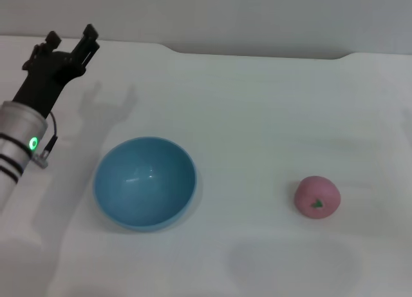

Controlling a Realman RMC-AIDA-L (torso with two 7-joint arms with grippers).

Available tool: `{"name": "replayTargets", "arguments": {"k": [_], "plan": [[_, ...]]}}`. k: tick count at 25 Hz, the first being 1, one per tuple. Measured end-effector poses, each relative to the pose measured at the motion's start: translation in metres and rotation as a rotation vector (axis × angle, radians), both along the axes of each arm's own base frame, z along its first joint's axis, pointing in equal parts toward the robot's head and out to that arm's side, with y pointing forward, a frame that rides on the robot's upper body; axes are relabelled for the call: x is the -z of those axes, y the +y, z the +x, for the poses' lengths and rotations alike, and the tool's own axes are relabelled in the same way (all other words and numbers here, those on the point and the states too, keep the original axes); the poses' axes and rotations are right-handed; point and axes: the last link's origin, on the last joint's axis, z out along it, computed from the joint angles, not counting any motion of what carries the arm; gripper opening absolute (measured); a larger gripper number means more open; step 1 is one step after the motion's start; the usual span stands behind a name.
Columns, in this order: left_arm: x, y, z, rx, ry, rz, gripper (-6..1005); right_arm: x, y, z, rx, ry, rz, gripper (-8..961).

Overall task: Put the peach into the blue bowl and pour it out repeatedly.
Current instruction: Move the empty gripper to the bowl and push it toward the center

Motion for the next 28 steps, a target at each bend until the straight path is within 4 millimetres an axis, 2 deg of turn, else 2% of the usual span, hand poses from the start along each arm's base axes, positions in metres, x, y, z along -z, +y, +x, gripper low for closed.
{"name": "replayTargets", "arguments": {"k": [5, 11, 15, 19, 28], "plan": [[-0.009, 0.029, 0.013, 0.005, -0.026, -0.069, 843, 0.0, 0.002, -0.001, -0.001, -0.004, -0.001, 700], [-0.023, 0.063, 0.038, -0.028, 0.035, -0.206, 843, -0.001, 0.004, -0.001, -0.002, -0.006, -0.003, 700], [-0.033, 0.07, 0.056, -0.032, 0.112, -0.247, 842, 0.0, 0.004, -0.001, -0.003, -0.009, -0.008, 700], [-0.037, 0.069, 0.062, -0.02, 0.141, -0.292, 842, 0.0, 0.004, -0.002, -0.005, -0.011, -0.012, 700], [-0.038, 0.07, 0.056, -0.029, 0.162, -0.405, 842, -0.001, 0.005, -0.003, -0.013, -0.017, -0.011, 701]]}}
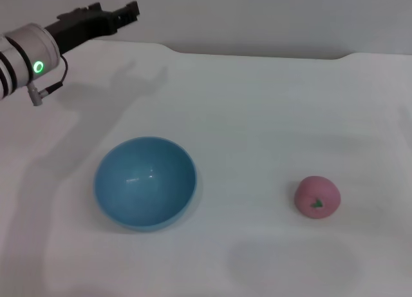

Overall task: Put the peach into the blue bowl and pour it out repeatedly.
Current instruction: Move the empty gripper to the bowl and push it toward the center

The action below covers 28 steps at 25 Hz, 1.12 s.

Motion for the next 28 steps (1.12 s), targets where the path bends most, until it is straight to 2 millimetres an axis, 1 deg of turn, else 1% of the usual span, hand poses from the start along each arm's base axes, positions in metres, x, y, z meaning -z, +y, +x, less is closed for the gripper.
{"name": "replayTargets", "arguments": {"k": [7, 12, 20, 22, 28], "plan": [[0.008, 0.001, 0.001, -0.021, 0.028, -0.045, 842, 0.0, 0.0, 0.0, -0.002, -0.001, 0.001, 700], [0.011, 0.002, 0.007, -0.019, 0.016, -0.11, 843, -0.001, 0.001, -0.001, -0.006, -0.003, 0.002, 699], [-0.005, 0.008, 0.014, -0.088, 0.023, -0.282, 843, -0.001, 0.002, -0.002, -0.008, -0.003, 0.001, 698], [-0.008, 0.007, 0.016, -0.114, 0.041, -0.328, 843, -0.001, 0.002, -0.002, -0.008, -0.003, 0.001, 698], [-0.022, -0.002, 0.024, -0.144, 0.124, -0.39, 842, 0.0, 0.002, -0.003, -0.011, -0.001, 0.001, 698]]}}
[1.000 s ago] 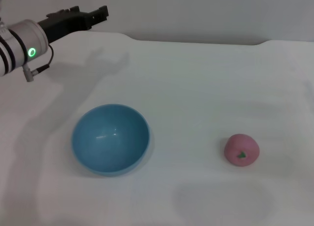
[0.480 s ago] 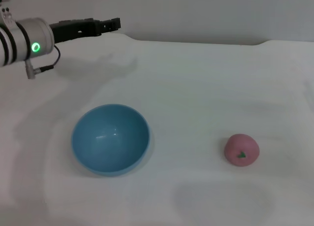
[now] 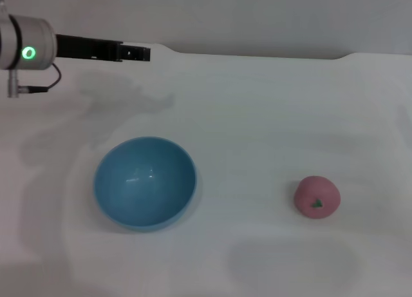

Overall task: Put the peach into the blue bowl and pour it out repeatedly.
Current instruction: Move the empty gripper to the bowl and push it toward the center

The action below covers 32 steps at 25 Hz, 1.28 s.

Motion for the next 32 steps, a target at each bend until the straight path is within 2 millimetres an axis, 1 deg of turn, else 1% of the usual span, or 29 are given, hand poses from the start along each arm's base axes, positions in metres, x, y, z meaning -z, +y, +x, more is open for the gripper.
{"name": "replayTargets", "arguments": {"k": [5, 8, 10, 15, 18, 25, 32], "plan": [[-0.018, -0.014, 0.007, -0.017, 0.077, -0.082, 842, 0.002, -0.001, -0.001, -0.001, 0.004, -0.003, 697], [-0.024, -0.022, 0.009, -0.047, 0.145, -0.135, 843, 0.003, -0.002, 0.0, 0.005, 0.006, -0.007, 697], [-0.023, -0.028, 0.008, -0.069, 0.189, -0.181, 843, 0.004, -0.003, 0.001, 0.009, 0.007, -0.009, 697], [-0.01, -0.042, 0.012, -0.098, 0.242, -0.307, 843, 0.004, -0.002, 0.0, 0.007, 0.006, -0.01, 696], [-0.005, -0.044, 0.012, -0.114, 0.279, -0.332, 843, 0.005, 0.001, -0.001, 0.006, 0.004, -0.014, 696], [0.006, -0.049, 0.005, -0.138, 0.328, -0.373, 842, 0.006, 0.007, -0.004, 0.007, -0.006, -0.019, 695], [0.017, -0.052, -0.009, -0.179, 0.319, -0.4, 842, 0.002, 0.012, -0.008, -0.012, -0.009, -0.012, 694]]}}
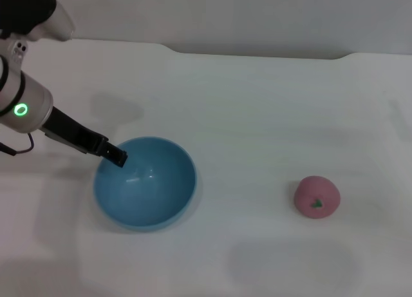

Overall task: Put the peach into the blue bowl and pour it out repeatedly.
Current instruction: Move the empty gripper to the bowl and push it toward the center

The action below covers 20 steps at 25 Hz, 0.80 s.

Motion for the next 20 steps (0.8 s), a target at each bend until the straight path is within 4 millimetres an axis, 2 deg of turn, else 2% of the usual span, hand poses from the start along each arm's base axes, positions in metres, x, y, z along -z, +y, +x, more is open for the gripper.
{"name": "replayTargets", "arguments": {"k": [9, 20], "plan": [[0.006, 0.0, -0.012, -0.02, 0.003, 0.003, 837, -0.003, 0.004, -0.004, -0.02, -0.002, 0.008, 693], [0.027, 0.001, -0.023, -0.031, 0.012, -0.058, 770, -0.002, 0.006, -0.007, -0.028, 0.0, 0.007, 692]]}}
